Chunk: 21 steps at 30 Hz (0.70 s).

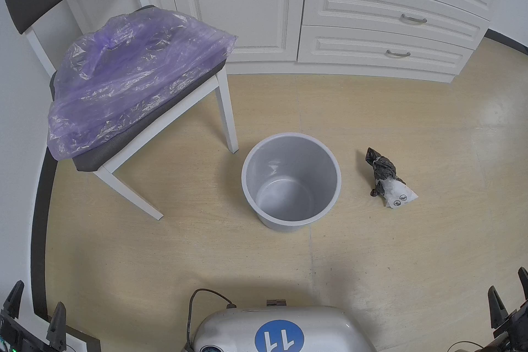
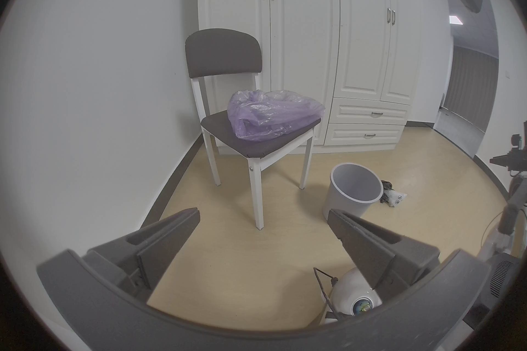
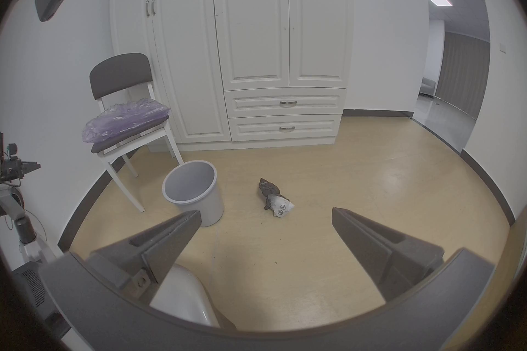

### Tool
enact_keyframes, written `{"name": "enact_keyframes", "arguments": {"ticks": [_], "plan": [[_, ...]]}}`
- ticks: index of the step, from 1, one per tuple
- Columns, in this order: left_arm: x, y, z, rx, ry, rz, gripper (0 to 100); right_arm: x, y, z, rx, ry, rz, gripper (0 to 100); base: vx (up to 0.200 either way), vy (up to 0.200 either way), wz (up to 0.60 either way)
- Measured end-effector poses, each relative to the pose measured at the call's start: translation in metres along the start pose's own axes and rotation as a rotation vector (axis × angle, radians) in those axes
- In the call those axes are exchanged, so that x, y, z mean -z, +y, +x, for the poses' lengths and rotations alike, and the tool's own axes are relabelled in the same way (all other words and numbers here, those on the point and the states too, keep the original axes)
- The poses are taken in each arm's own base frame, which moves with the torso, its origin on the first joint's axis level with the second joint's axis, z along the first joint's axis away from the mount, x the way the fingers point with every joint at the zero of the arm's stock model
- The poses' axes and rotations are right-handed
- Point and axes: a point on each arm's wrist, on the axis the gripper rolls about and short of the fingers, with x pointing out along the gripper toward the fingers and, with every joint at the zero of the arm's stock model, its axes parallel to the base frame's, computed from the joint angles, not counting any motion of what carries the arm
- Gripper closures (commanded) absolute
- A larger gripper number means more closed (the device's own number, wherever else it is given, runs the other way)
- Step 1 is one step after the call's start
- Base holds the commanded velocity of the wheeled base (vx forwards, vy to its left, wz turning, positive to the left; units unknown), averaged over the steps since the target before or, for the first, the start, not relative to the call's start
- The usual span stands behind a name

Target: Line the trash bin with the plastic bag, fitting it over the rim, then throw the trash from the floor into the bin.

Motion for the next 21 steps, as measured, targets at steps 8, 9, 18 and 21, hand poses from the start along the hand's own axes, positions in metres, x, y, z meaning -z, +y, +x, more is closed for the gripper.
{"name": "enact_keyframes", "arguments": {"ticks": [8, 9, 18, 21], "plan": [[0.0, 0.0, 0.0, 0.001, 0.0, -0.001, 0, 0.0, 0.0, 0.0, 0.001, 0.0, 0.0, 0, 0.0, 0.0, 0.0], [0.0, 0.0, 0.0, 0.001, 0.0, 0.001, 0, 0.0, -0.0001, 0.0, 0.003, 0.0, -0.001, 0, 0.0, 0.0, 0.0], [0.0002, -0.0001, 0.0, 0.0, 0.001, 0.001, 0, 0.0001, 0.0, 0.0, 0.004, 0.001, -0.014, 0, 0.0, 0.0, 0.0], [0.0002, 0.0, 0.0, 0.0, 0.001, 0.0, 0, 0.0002, 0.0, 0.0, 0.004, 0.002, -0.016, 0, 0.0, 0.0, 0.0]]}}
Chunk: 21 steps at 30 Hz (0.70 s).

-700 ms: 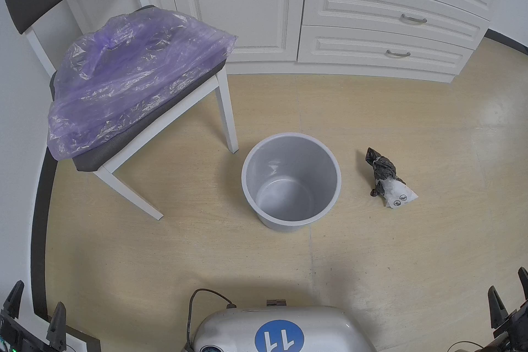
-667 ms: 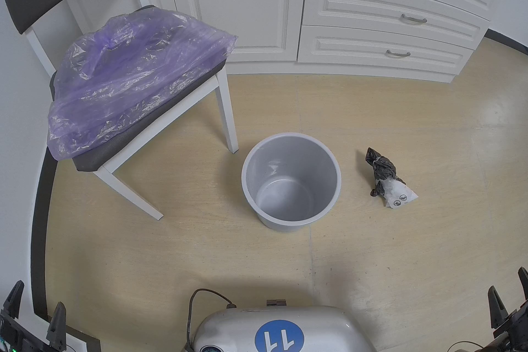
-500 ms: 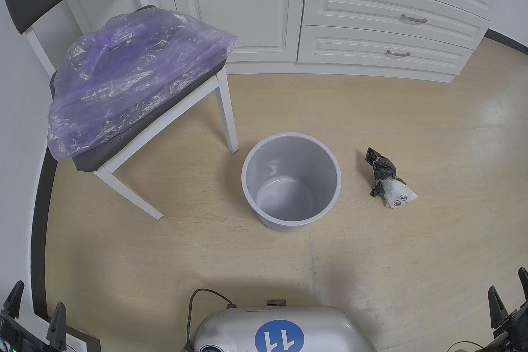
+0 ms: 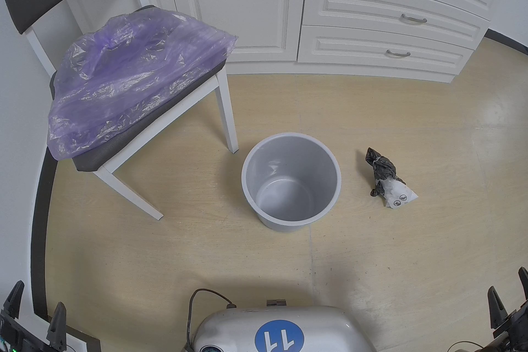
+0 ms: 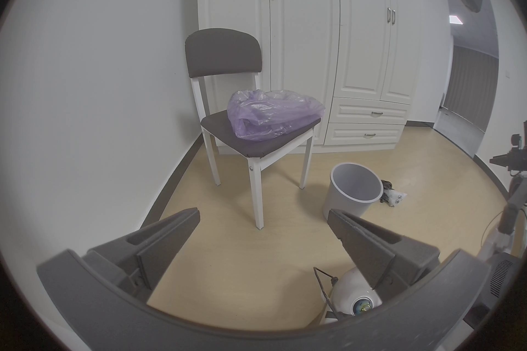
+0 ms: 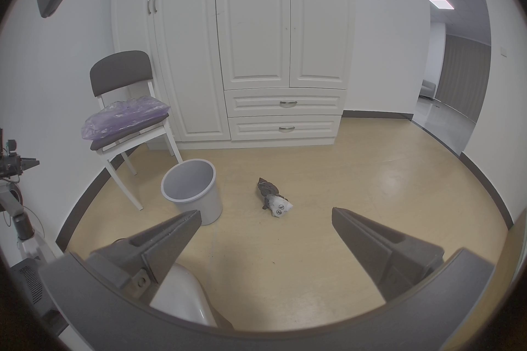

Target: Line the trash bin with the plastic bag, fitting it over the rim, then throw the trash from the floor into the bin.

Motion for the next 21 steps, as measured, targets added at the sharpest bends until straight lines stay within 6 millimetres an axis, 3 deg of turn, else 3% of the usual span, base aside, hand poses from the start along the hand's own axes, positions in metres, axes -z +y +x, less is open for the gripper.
{"name": "enact_keyframes", "arguments": {"ticks": [21], "plan": [[-0.0004, -0.0004, 0.0, 0.016, -0.003, 0.024, 0, 0.0001, 0.0002, 0.0, -0.008, 0.001, -0.033, 0, 0.0, 0.0, 0.0]]}}
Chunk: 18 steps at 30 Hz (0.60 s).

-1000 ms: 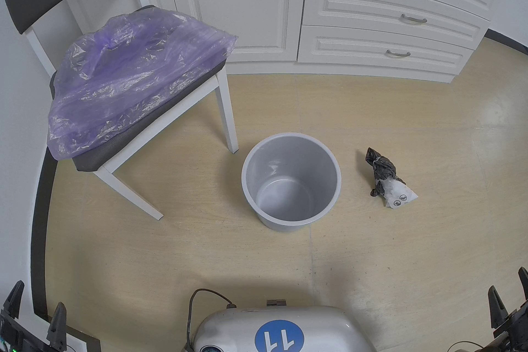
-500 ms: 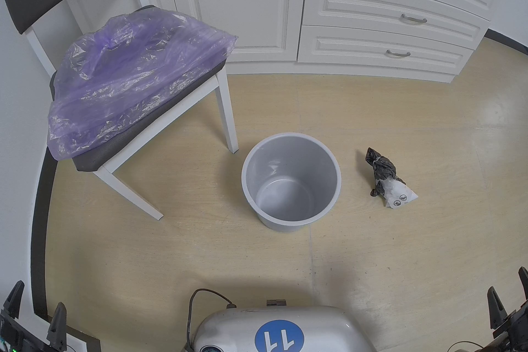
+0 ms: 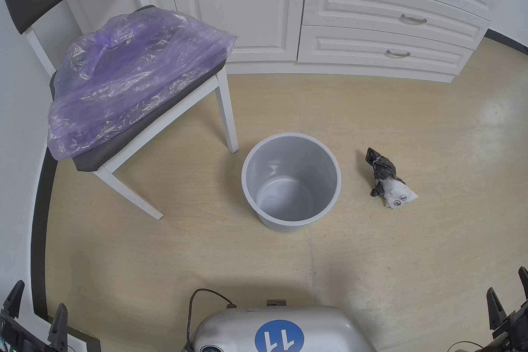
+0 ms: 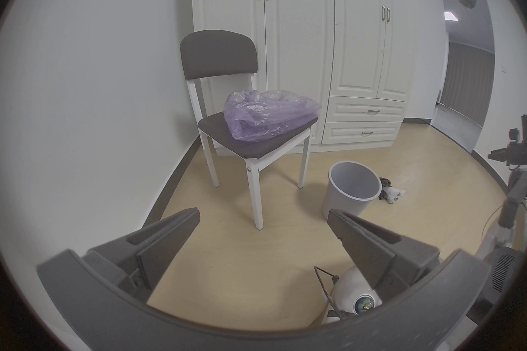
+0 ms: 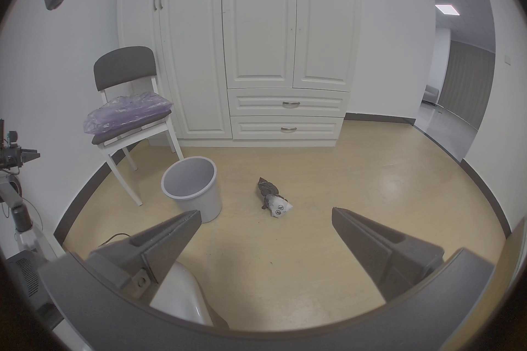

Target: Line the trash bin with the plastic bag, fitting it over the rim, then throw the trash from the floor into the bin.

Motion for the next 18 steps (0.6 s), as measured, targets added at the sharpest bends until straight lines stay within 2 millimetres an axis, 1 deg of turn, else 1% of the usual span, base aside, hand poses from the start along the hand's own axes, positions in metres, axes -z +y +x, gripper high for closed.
{"name": "enact_keyframes", "arguments": {"ticks": [18], "plan": [[0.0001, 0.0, 0.0, -0.002, 0.001, -0.007, 0, -0.0001, 0.0, 0.0, -0.002, -0.001, 0.003, 0, 0.0, 0.0, 0.0]]}}
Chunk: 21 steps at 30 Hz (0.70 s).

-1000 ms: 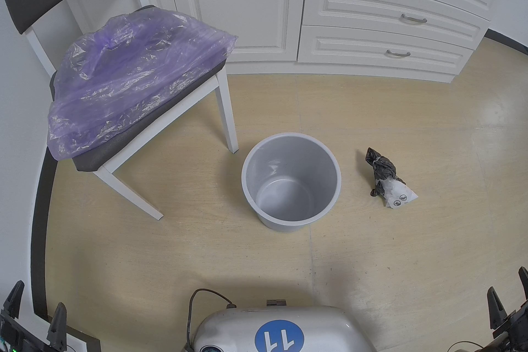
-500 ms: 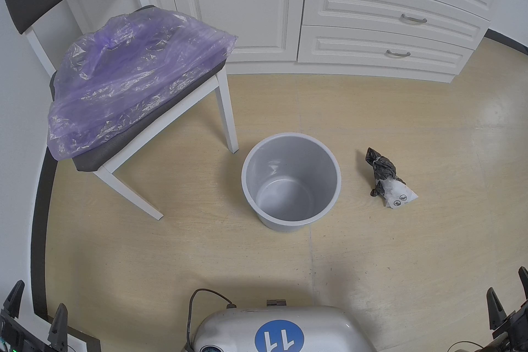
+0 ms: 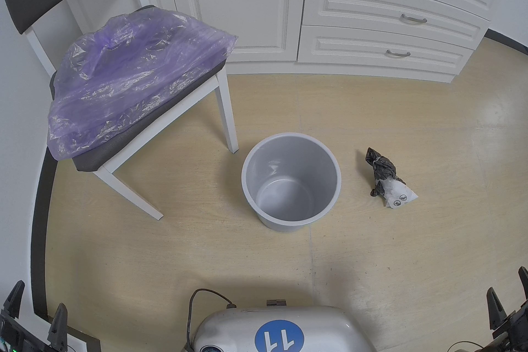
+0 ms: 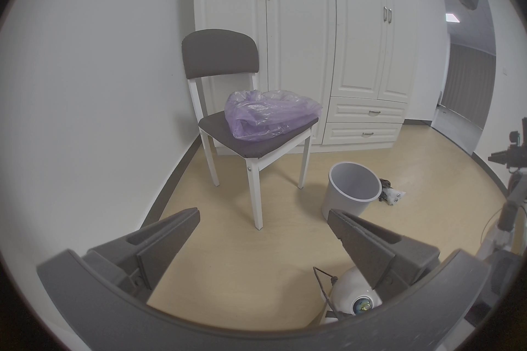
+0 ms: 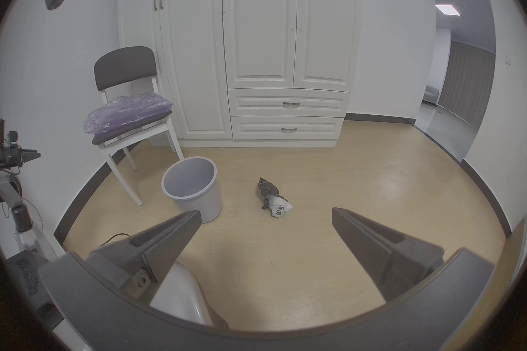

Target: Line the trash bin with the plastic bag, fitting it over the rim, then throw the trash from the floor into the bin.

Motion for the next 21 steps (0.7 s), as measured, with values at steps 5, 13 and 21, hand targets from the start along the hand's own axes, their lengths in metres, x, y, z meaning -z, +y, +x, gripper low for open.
{"name": "enact_keyframes", "arguments": {"ticks": [5, 13, 21], "plan": [[0.0, 0.001, 0.0, -0.036, 0.0, -0.056, 0, 0.0, 0.0, 0.0, 0.003, -0.001, 0.036, 0, 0.0, 0.0, 0.0], [0.0, 0.0, 0.0, -0.003, 0.001, 0.005, 0, 0.0, 0.0, 0.0, -0.001, -0.001, 0.015, 0, 0.0, 0.0, 0.0], [0.0, 0.0, 0.0, 0.01, -0.003, 0.012, 0, -0.014, 0.0, -0.002, -0.012, -0.094, 0.155, 0, 0.0, 0.0, 0.0]]}}
